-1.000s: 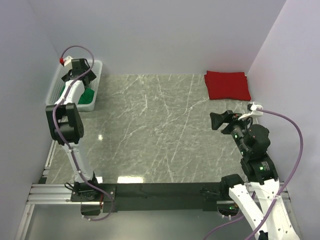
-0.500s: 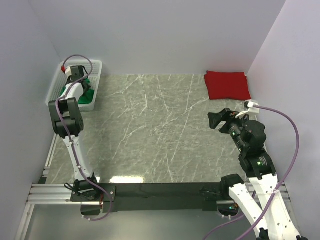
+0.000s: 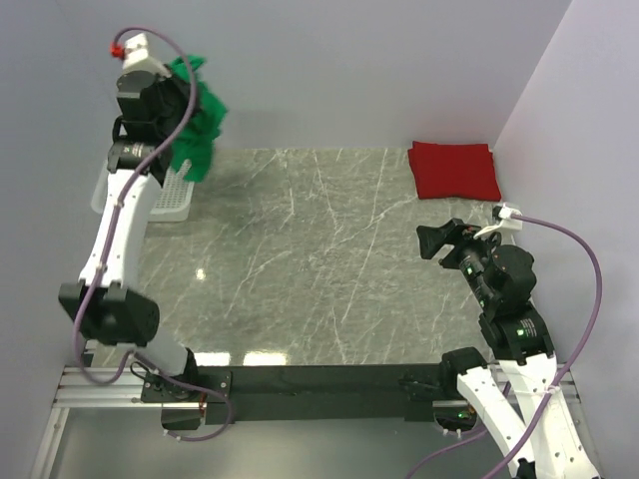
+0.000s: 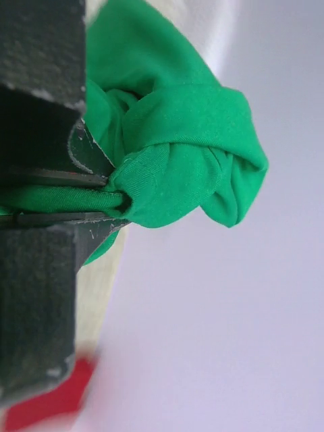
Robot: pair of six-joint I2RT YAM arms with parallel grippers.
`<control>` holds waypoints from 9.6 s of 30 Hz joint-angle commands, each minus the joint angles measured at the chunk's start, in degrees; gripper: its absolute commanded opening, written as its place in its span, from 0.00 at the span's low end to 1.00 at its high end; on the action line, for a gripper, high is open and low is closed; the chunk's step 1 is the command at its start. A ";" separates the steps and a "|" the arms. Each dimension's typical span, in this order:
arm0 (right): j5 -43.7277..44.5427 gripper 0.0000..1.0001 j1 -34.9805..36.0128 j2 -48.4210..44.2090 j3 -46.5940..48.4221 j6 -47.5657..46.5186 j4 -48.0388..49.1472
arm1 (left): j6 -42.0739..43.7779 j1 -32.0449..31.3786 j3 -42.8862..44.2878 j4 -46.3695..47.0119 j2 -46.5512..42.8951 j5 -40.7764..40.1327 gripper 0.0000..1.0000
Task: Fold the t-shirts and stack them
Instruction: Grab the tshirt from the pile, then move the tshirt to the center of the board, then flatten the tshirt out
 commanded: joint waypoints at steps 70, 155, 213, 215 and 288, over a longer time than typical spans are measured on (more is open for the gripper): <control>-13.27 0.00 52.37 61.29 13.62 -14.78 -9.97 | -0.58 -18.25 -18.49 0.94 14.96 -8.40 0.02; 14.22 0.00 0.34 47.79 13.03 4.45 -12.68 | -12.35 -15.97 -63.50 -13.75 -34.76 -5.86 0.01; 9.55 0.00 -2.73 57.09 10.71 3.23 -8.38 | -10.42 -10.78 -55.08 -17.01 -40.13 -1.90 0.01; 11.75 0.00 -4.13 55.85 17.01 3.67 -11.72 | -9.19 -9.99 -48.61 -16.22 -36.28 -1.81 0.01; 2.80 0.00 -15.57 77.82 38.50 -9.95 4.97 | 2.07 -3.75 -17.28 1.01 18.76 6.36 0.04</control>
